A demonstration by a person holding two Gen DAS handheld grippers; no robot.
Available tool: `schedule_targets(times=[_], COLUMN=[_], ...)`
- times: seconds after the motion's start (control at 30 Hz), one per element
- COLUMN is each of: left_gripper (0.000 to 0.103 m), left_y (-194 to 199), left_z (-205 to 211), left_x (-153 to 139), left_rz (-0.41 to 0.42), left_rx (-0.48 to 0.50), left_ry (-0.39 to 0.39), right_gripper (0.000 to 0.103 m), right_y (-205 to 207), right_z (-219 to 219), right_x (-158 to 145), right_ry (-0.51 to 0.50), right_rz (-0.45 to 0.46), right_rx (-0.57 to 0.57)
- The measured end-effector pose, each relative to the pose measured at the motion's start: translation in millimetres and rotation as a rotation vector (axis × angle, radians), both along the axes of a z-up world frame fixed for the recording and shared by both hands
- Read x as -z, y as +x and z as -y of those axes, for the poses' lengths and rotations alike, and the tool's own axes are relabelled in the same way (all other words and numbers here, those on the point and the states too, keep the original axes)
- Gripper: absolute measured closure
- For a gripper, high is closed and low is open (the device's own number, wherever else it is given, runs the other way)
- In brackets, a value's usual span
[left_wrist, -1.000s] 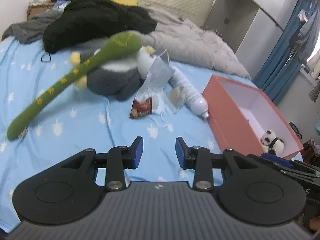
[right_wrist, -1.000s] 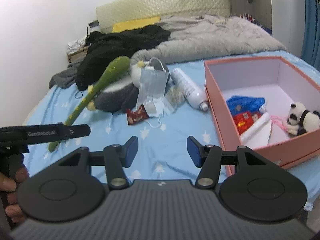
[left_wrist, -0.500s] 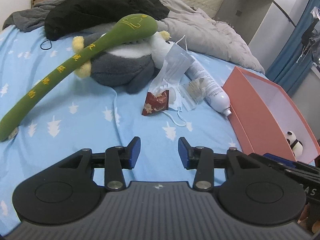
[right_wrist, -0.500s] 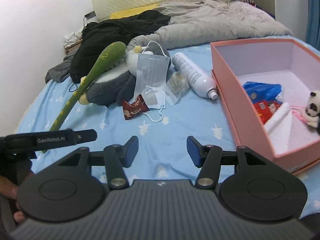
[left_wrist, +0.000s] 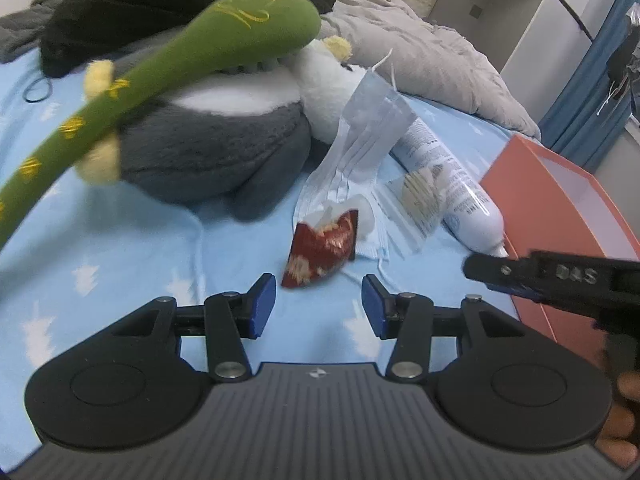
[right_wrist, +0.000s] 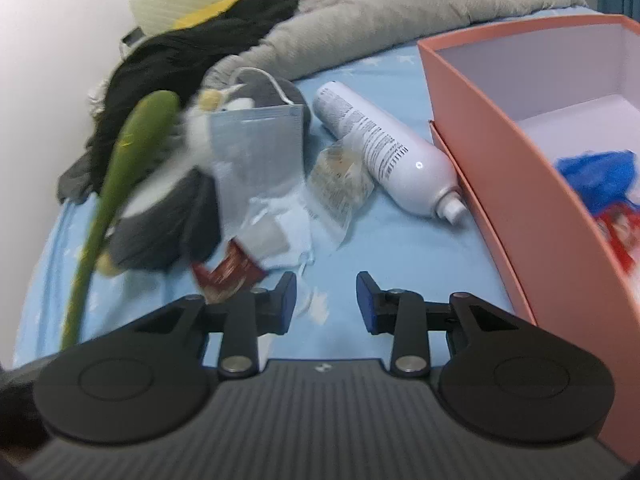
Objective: Organize soft objects
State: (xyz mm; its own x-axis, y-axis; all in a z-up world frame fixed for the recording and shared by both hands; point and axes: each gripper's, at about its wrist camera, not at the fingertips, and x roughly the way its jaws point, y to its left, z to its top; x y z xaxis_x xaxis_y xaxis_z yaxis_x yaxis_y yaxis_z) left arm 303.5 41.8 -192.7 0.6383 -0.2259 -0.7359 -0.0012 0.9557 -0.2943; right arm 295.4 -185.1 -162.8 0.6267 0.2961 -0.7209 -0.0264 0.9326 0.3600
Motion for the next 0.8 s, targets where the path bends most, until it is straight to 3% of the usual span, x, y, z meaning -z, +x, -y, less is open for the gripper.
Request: schedule_targets(times=[0.13,0.27,0.33,0.4,0.53,0.7,0.73,0.8], left_gripper=[0.049,0.050,0.051,0.052,0.061,0.068,0.074,0.074], left_y=[25,41,48,52,57,54,52,50], left_z=[1,-2,-3,-4,-1,-2,-3,-5], left_x=[14,20,20,19,21,20,20,20], left_rz=[-0.038,-0.074,-0.106,-0.113,-0.137,-0.144,-0.144,-0.135], left_rx=[0.011,0.033,0.030,0.030,0.047,0.049,0.043,0.032], left_ry=[0.019,-0.012,-0.027,-0.022,-0.005,-0.007,-0.010,-0.022], right_gripper=[0.066,0.067,0.080,0.082,0.083,0.093,0.093,0.095], right_y=[39,67,80,89,101,107,106,104], right_z=[-7,-14,-16,-16,-16,-16,-14,-13], right_x=[22,34,40,43,46,45,45,44], right_ry=[-0.009,-0.044,-0.044,-0.033,-0.007,-0.002,0.000,-0.003], right_rz=[-0.052,-0.094,-0.137,-0.166,-0.188,-0.207,-0.211,-0.216], right_rx=[0.014,0.017,0.009,0.013,0.007,-0.019,-0.023,-0.041])
